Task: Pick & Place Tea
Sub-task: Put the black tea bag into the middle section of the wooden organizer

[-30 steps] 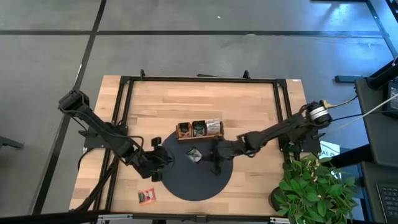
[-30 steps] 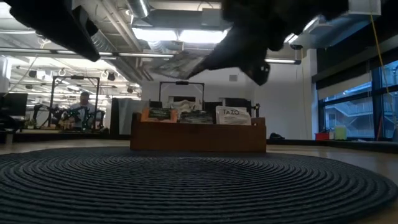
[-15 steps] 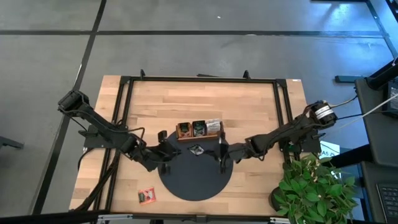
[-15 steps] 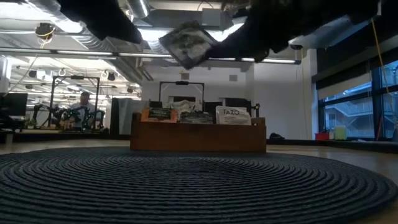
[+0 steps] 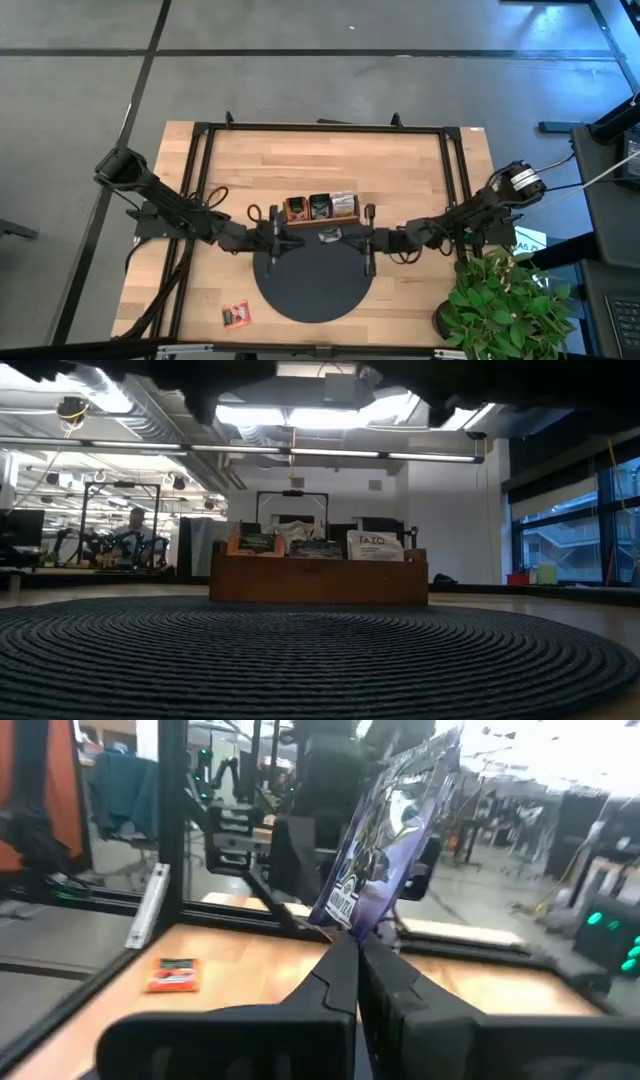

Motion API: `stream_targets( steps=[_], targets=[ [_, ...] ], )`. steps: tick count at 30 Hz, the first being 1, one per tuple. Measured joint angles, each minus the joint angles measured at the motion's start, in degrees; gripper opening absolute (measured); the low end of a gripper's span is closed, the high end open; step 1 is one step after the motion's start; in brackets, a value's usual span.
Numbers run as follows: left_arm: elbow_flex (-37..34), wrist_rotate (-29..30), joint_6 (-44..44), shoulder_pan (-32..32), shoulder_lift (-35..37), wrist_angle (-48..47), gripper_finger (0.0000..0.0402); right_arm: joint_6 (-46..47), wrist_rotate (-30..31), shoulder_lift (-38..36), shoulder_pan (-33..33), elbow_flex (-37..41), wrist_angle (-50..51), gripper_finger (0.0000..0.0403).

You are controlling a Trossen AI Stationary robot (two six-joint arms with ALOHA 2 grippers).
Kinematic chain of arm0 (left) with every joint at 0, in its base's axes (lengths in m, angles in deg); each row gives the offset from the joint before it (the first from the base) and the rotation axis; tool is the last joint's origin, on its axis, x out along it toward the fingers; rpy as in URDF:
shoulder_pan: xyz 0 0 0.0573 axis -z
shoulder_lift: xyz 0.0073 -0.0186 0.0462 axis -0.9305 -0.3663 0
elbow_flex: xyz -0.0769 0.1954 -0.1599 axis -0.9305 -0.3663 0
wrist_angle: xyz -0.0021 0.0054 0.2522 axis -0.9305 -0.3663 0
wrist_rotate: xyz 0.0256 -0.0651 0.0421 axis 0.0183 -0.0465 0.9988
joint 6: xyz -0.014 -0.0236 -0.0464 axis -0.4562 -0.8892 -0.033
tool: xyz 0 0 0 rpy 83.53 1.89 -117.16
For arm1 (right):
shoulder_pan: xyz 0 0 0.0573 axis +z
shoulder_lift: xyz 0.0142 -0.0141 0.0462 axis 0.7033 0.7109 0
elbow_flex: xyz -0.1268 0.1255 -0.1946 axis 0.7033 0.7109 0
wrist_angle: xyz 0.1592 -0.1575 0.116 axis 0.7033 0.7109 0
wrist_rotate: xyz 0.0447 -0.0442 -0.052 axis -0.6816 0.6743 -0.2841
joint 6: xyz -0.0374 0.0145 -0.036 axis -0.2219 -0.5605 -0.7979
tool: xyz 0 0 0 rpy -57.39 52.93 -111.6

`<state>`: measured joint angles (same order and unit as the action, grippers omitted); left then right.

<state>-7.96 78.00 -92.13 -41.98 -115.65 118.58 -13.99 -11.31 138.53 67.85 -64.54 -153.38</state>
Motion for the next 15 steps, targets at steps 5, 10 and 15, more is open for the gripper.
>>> stream_targets(
  steps=[5, 10, 15],
  targets=[
    [-0.1, -0.3, 4.5, -1.5, -1.0, 4.8, 0.0033, -6.2, 0.1, 4.5, 0.0, -5.9, 0.3, 0.0007],
    [-0.1, -1.4, 1.8, -2.7, -1.0, 4.3, 0.0037, -12.0, 1.1, 6.4, 0.0, -10.5, 2.1, 0.0007],
    [-0.1, -4.3, 1.3, -2.6, -1.0, 4.4, 0.0072, -13.1, 2.6, 6.7, -0.1, -11.8, 2.2, 0.0008]
  ],
)
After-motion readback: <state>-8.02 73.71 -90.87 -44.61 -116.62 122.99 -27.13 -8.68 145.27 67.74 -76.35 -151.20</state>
